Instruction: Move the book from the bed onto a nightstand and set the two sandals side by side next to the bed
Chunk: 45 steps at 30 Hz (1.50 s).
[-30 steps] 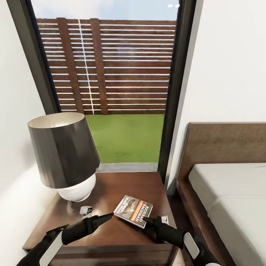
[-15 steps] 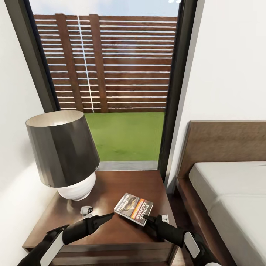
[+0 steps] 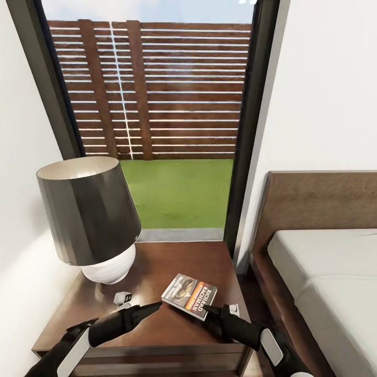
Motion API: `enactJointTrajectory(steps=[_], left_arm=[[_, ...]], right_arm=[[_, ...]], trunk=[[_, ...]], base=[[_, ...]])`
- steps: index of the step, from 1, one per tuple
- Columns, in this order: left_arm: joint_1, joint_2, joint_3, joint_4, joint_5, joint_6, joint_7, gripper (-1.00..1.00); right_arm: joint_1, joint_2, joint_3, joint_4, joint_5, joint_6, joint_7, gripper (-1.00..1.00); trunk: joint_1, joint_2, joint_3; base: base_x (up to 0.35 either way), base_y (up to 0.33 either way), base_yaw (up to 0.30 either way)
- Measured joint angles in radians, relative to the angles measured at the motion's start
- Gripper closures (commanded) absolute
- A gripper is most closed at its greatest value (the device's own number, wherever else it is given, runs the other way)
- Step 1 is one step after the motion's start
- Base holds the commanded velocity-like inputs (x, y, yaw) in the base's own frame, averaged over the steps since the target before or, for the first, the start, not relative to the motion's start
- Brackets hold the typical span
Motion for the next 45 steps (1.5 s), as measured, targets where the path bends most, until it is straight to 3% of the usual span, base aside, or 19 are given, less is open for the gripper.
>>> enactJointTrajectory(steps=[13, 16, 20, 28, 29, 45], left_arm=[[0.000, 0.000, 0.000, 0.000, 0.000, 0.000, 0.000, -1.00], [0.000, 0.000, 0.000, 0.000, 0.000, 0.001, 0.000, -1.00], [0.000, 0.000, 0.000, 0.000, 0.000, 0.001, 0.000, -1.00], [0.000, -0.001, 0.000, 0.000, 0.000, 0.000, 0.000, -1.00], [0.000, 0.000, 0.000, 0.000, 0.000, 0.000, 0.000, -1.00], [0.000, -0.001, 0.000, 0.000, 0.000, -0.001, 0.000, -1.00]], right_arm=[[0.000, 0.000, 0.000, 0.000, 0.000, 0.000, 0.000, 1.00], [0.000, 0.000, 0.003, 0.008, 0.022, -0.008, -0.013, 1.00], [0.001, 0.000, 0.003, 0.008, 0.021, -0.007, -0.013, 1.00], [0.001, 0.000, 0.003, 0.008, 0.022, -0.009, -0.013, 1.00], [0.000, 0.000, 0.003, 0.008, 0.022, -0.008, -0.014, -1.00], [0.000, 0.000, 0.003, 0.008, 0.023, -0.008, -0.013, -1.00]], trunk=[[0.000, 0.000, 0.000], [-0.001, 0.001, 0.011], [-0.003, 0.002, 0.027], [-0.003, 0.002, 0.027], [-0.003, 0.002, 0.027], [-0.003, 0.002, 0.027]], base=[[0.000, 0.000, 0.000], [0.000, 0.000, 0.000], [0.000, 0.000, 0.000], [0.000, 0.000, 0.000], [0.000, 0.000, 0.000], [0.000, 0.000, 0.000]])
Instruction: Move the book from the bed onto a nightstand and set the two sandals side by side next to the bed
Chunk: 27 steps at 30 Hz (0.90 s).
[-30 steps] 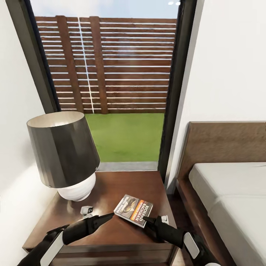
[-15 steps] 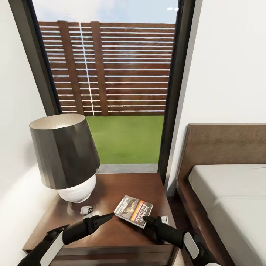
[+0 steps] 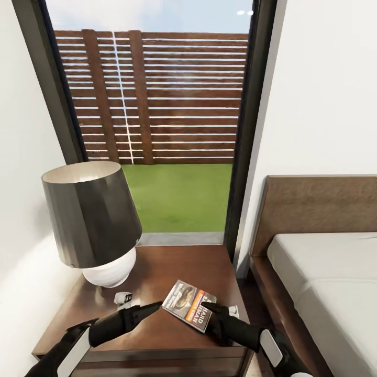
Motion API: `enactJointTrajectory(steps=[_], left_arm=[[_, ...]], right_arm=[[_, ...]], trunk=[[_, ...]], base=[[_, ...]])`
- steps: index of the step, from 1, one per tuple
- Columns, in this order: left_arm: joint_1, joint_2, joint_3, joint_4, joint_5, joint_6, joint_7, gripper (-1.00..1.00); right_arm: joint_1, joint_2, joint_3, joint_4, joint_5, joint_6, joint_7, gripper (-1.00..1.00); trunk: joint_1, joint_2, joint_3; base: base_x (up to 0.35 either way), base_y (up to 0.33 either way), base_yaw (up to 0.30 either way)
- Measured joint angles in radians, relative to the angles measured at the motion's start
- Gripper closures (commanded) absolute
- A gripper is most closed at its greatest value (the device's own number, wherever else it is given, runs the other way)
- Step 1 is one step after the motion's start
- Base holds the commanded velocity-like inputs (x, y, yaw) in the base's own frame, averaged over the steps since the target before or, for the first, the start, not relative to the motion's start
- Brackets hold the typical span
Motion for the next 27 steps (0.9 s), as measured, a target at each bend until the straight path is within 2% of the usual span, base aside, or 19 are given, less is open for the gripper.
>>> enactJointTrajectory(steps=[8, 12, 27], left_arm=[[0.000, 0.000, 0.000, 0.000, 0.000, 0.000, 0.002, -1.00], [0.000, 0.000, 0.000, 0.000, 0.000, 0.001, 0.013, -1.00], [0.000, 0.000, 0.000, 0.000, 0.000, 0.000, 0.020, -1.00]], right_arm=[[0.001, 0.000, 0.000, 0.000, 0.000, 0.000, 0.000, -1.00], [0.000, 0.000, 0.000, 0.000, 0.000, 0.000, 0.000, -1.00], [0.000, 0.000, 0.000, 0.000, 0.000, 0.000, 0.000, -1.00]], trunk=[[0.000, 0.000, 0.000], [-0.002, 0.001, 0.015], [-0.002, 0.001, 0.015]], base=[[0.000, 0.000, 0.000], [0.000, 0.000, 0.000], [0.000, 0.000, 0.000]])
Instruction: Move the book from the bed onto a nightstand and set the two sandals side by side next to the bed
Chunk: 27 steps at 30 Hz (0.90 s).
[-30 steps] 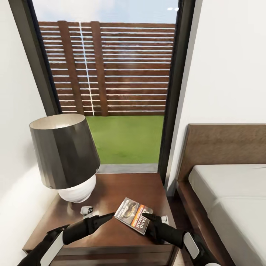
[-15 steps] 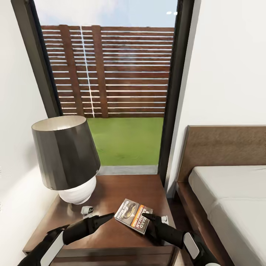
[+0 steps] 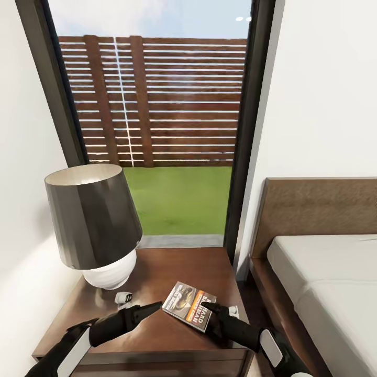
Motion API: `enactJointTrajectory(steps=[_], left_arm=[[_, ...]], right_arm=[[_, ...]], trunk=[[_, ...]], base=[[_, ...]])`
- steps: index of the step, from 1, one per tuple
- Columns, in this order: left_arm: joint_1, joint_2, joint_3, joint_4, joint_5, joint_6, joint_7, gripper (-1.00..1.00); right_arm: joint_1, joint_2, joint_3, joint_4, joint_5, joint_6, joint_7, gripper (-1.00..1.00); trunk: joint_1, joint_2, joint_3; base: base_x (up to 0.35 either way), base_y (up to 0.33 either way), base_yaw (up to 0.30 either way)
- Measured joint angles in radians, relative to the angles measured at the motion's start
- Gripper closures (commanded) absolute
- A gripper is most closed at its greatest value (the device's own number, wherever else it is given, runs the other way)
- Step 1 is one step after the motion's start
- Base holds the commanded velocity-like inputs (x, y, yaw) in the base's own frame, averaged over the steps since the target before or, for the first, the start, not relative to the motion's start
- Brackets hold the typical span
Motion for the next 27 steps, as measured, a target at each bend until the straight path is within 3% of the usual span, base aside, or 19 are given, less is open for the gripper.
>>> enactJointTrajectory(steps=[27], left_arm=[[0.000, -0.013, 0.000, 0.000, 0.000, 0.000, 0.002, -1.00]], right_arm=[[0.001, 0.000, 0.000, 0.000, 0.000, 0.000, 0.000, -1.00]], trunk=[[0.000, 0.000, 0.000]], base=[[-0.038, 0.000, 0.000]])
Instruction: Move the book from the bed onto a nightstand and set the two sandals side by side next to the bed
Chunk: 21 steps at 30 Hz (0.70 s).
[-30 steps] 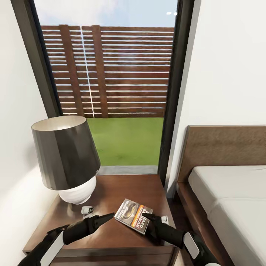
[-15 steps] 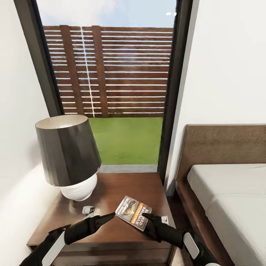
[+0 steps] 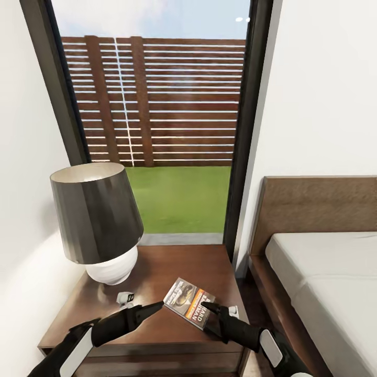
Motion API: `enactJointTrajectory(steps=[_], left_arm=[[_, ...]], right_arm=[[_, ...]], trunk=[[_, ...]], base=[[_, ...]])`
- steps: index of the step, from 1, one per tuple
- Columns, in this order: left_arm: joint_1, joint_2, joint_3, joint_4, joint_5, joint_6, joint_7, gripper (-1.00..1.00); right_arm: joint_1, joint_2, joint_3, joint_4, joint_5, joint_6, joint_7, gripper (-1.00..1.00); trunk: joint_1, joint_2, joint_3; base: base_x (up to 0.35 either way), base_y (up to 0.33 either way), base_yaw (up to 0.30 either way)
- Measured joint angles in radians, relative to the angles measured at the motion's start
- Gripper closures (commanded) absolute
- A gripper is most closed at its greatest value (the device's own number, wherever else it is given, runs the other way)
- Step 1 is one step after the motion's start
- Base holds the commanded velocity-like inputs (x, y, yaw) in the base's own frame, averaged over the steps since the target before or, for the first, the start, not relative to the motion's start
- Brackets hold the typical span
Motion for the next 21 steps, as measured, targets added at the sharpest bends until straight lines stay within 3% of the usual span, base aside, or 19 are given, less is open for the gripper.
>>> enactJointTrajectory(steps=[4, 21], left_arm=[[0.000, 0.000, 0.000, 0.000, 0.000, 0.000, 0.000, -1.00], [0.000, -0.010, -0.001, 0.000, -0.002, 0.000, 0.049, -1.00]], right_arm=[[0.000, 0.000, 0.000, 0.000, 0.000, 0.000, 0.000, -1.00], [-0.001, 0.001, 0.000, 0.000, 0.000, -0.001, 0.000, -1.00]], trunk=[[0.000, 0.000, 0.004], [-0.066, 0.119, 0.057]], base=[[0.000, 0.000, 0.000], [0.000, 0.000, 0.000]])
